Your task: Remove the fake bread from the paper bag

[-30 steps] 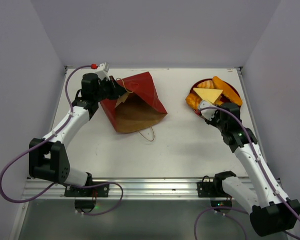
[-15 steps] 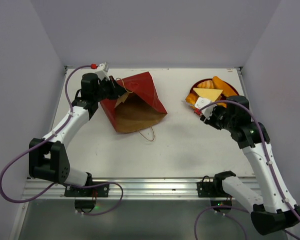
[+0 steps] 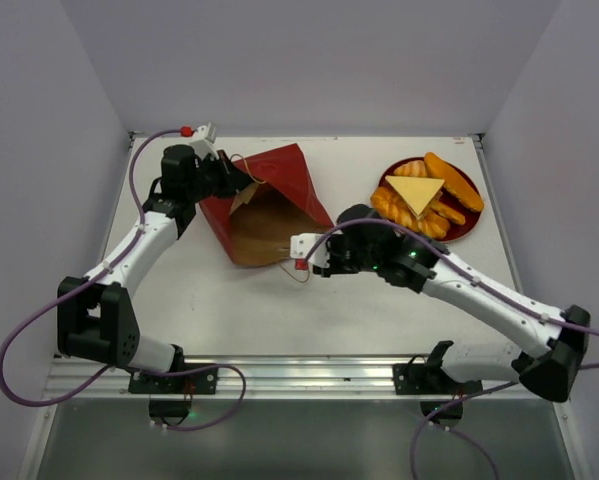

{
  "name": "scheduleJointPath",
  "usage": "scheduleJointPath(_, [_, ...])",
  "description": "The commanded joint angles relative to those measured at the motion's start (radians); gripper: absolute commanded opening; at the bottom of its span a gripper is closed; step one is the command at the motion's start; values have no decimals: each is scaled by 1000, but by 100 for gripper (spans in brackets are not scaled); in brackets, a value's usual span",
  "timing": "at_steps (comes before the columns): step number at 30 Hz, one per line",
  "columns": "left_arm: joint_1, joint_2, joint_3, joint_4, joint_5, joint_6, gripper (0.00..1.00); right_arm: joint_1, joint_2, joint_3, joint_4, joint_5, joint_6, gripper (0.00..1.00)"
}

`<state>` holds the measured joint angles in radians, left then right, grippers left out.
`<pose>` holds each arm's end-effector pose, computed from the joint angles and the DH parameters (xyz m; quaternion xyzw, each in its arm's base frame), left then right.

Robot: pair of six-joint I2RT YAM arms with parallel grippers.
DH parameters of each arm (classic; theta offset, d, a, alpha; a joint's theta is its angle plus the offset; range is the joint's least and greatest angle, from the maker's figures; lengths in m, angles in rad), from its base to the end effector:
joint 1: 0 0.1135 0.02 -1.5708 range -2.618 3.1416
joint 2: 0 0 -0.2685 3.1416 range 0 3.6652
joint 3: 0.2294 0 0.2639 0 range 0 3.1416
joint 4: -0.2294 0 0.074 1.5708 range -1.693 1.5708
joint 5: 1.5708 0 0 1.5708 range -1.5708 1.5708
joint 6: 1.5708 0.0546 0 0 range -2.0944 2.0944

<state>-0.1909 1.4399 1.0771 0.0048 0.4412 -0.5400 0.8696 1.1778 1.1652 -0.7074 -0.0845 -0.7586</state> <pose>0.3511 -0.0916 0.3014 -0.0164 0.8113 -0.3667 0.4551 0.1716 0.2104 0.3336 -0.6737 0.6121 0.0613 0.4095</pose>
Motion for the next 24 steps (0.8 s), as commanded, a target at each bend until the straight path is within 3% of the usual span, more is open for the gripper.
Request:
scheduleJointPath(1, [-1, -26, 29, 1, 28, -21, 0, 124, 106, -10, 287, 342, 7, 34])
scheduleJointPath(4, [-5, -32, 1, 1, 25, -21, 0, 184, 221, -33, 451, 511, -59, 34])
scheduleJointPath(9, [-12, -38, -57, 18, 27, -28, 0, 226, 366, -99, 744, 647, -172, 34])
scheduleJointPath(12, [-30, -55, -86, 44, 22, -46, 0, 230, 433, -105, 837, 707, -208, 34])
scheduleJointPath(24, [-48, -73, -89, 93, 13, -86, 0, 229, 580, -59, 980, 770, -275, 37])
